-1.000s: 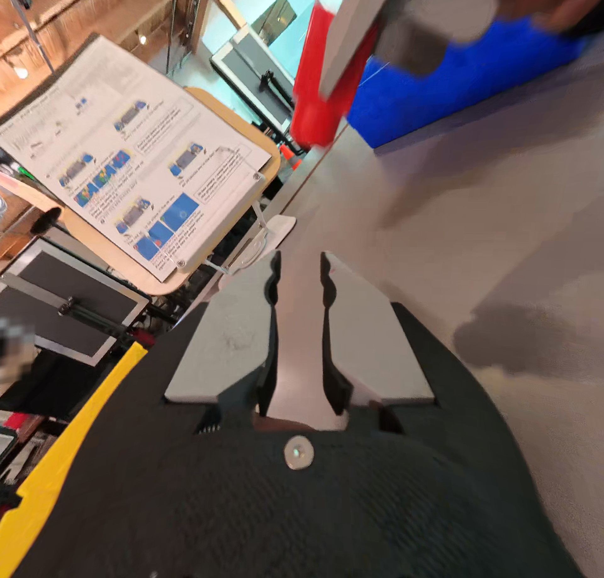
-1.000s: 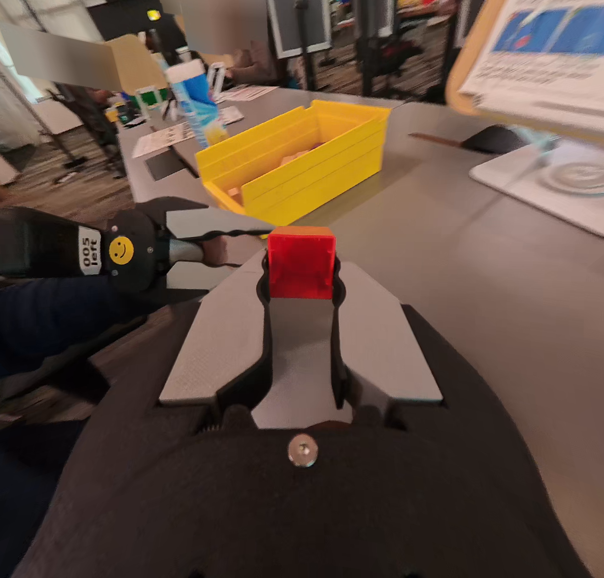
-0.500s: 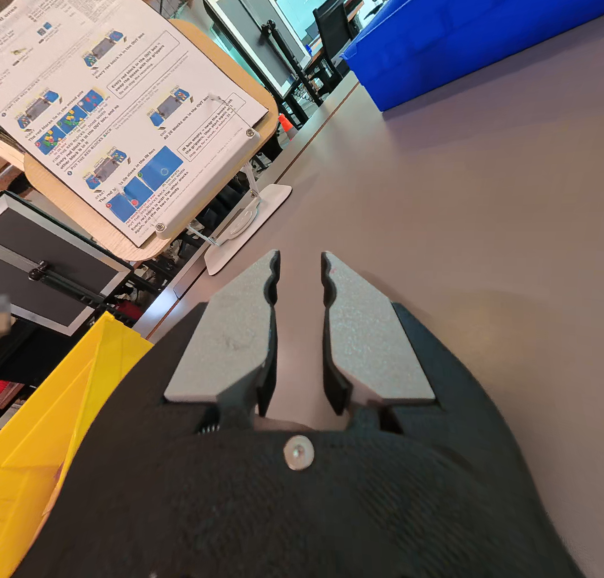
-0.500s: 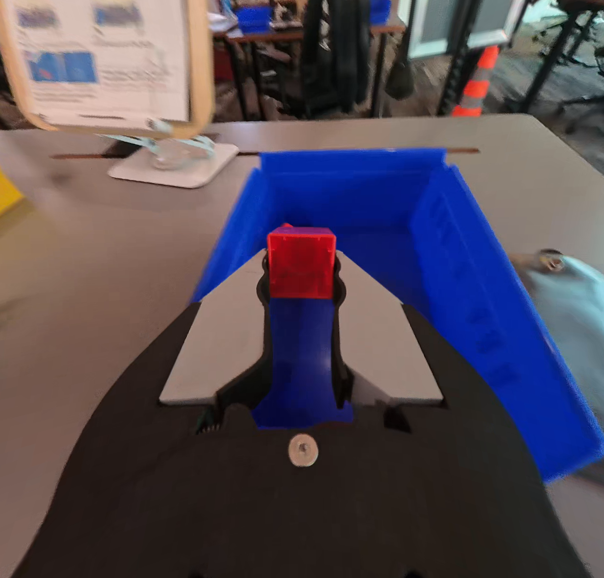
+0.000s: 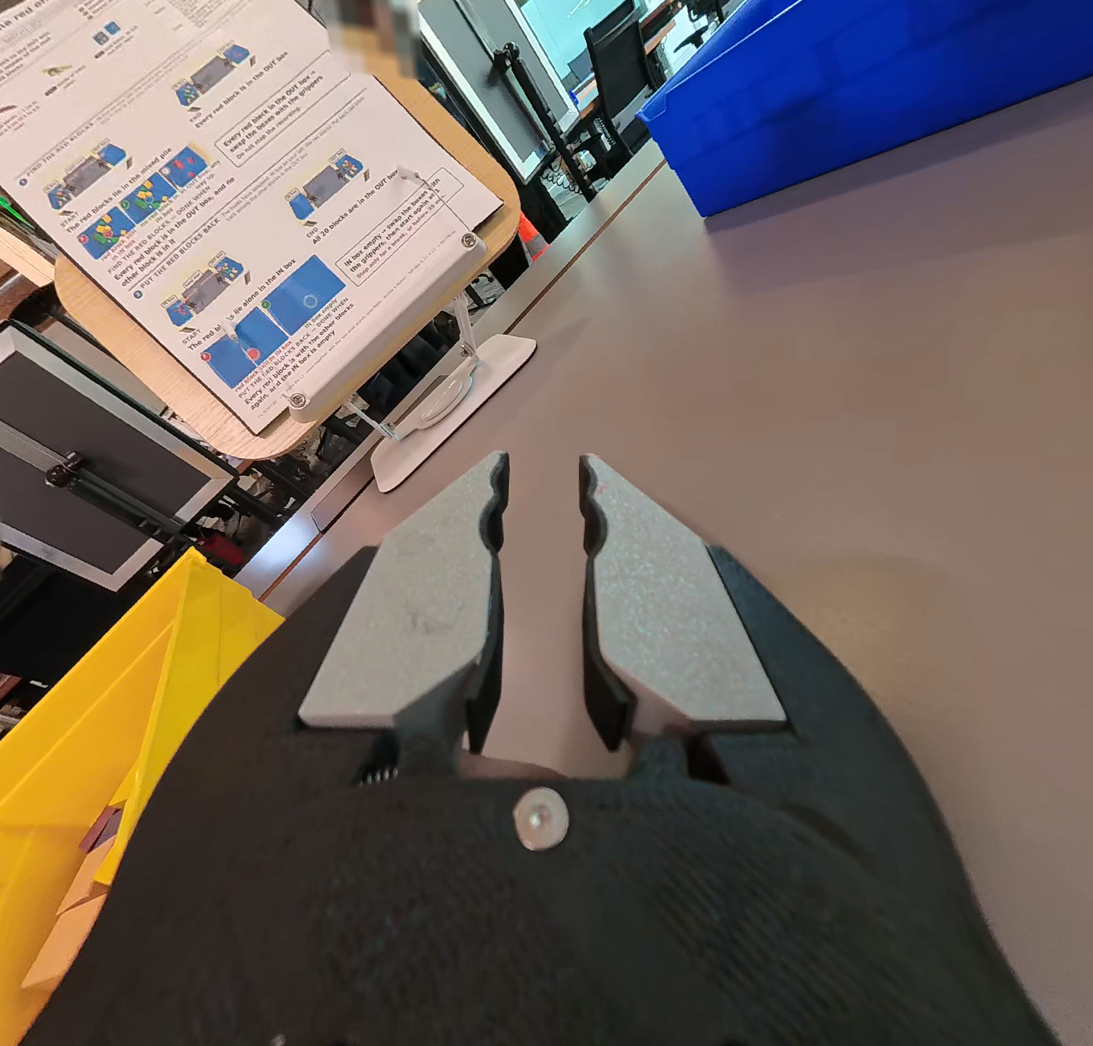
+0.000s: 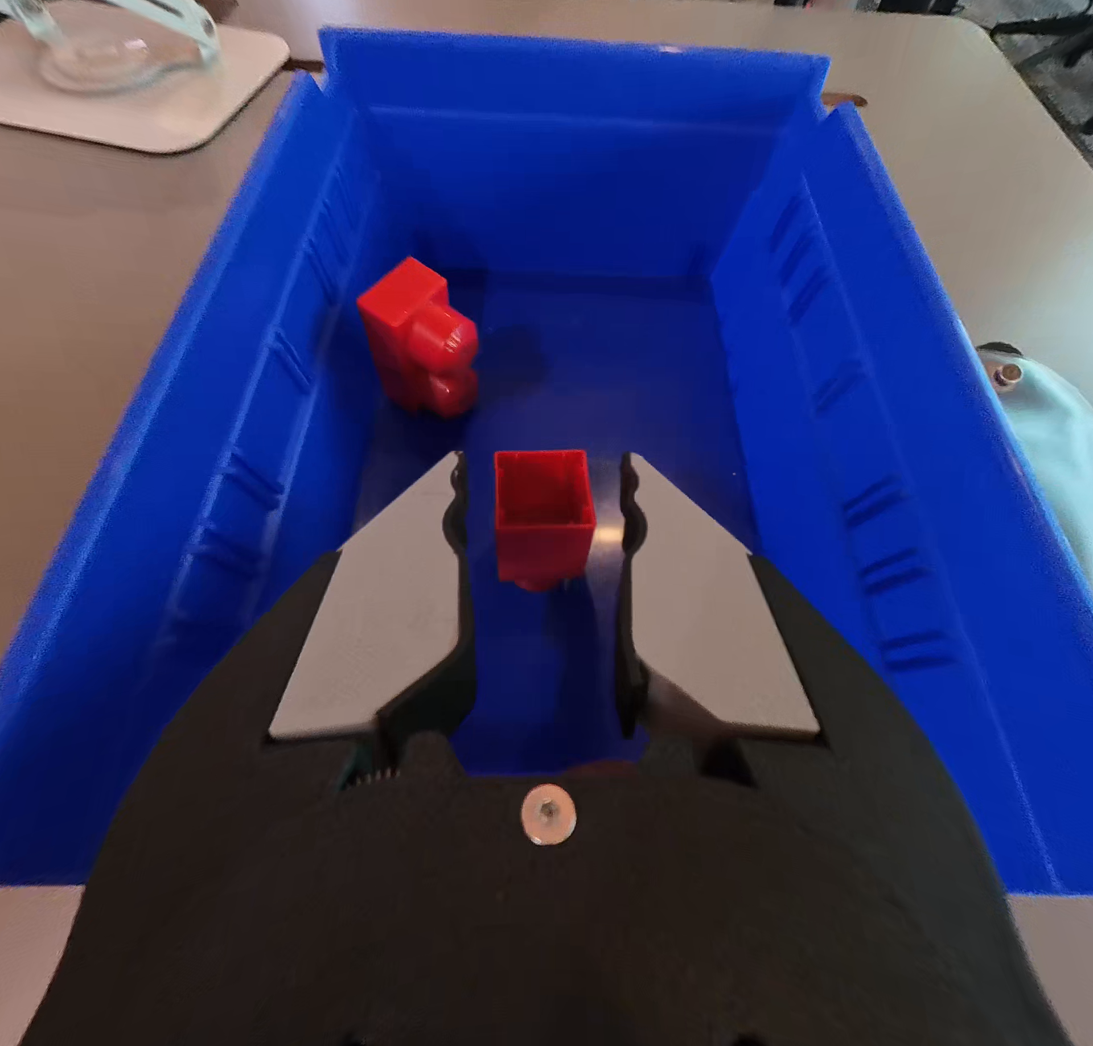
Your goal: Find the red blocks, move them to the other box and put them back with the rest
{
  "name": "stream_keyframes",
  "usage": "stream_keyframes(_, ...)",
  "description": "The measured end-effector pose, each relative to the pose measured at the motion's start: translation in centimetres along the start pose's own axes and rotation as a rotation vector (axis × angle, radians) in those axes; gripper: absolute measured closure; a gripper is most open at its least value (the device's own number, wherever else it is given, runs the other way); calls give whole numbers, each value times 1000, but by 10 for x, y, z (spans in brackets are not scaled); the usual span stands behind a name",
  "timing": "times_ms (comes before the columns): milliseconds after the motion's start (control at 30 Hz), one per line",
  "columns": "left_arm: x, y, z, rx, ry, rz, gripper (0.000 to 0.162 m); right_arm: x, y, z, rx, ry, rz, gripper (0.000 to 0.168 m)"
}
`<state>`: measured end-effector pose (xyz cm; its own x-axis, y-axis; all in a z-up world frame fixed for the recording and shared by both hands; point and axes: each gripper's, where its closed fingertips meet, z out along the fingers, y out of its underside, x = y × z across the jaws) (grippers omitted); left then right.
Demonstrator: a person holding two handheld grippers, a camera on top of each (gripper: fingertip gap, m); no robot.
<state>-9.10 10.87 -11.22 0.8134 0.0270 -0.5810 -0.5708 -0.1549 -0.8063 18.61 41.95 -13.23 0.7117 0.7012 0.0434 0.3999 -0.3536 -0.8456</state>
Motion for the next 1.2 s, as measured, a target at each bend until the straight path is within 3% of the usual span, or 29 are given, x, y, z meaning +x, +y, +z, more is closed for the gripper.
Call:
stream_keyframes(133, 2, 0, -1, -9, 15, -18, 138, 5, -7, -9, 30, 26, 3, 114)
stream_keyframes(300, -4, -10, -21, 4, 120, -211, 134, -11, -50, -54, 208, -15, 0, 115)
stream_keyframes(500, -108, -37, -80, 56, 52, -282, 134, -75, -89, -94, 367, -242, -25, 120)
stream_keyframes(567, -146, -20, -85, -9, 58, -319, 137, -107, -94, -99, 378, -364, -38, 120)
stream_keyframes(667, -187, 41, -66, -201, 63, -335, 133, -160, -97, -104, 385, -537, -77, 119)
stream_keyframes(833, -172, 115, -33, -470, 305, -354, 128, -218, -79, -87, 297, -653, -180, 118)
stream_keyframes(1033, -155, 160, -8, -661, 411, -193, 114, -228, -67, -70, 243, -658, -210, 118)
stream_keyframes(1200, -148, 191, 4, -813, 455, -76, 119, -219, -67, -64, 235, -666, -166, 118)
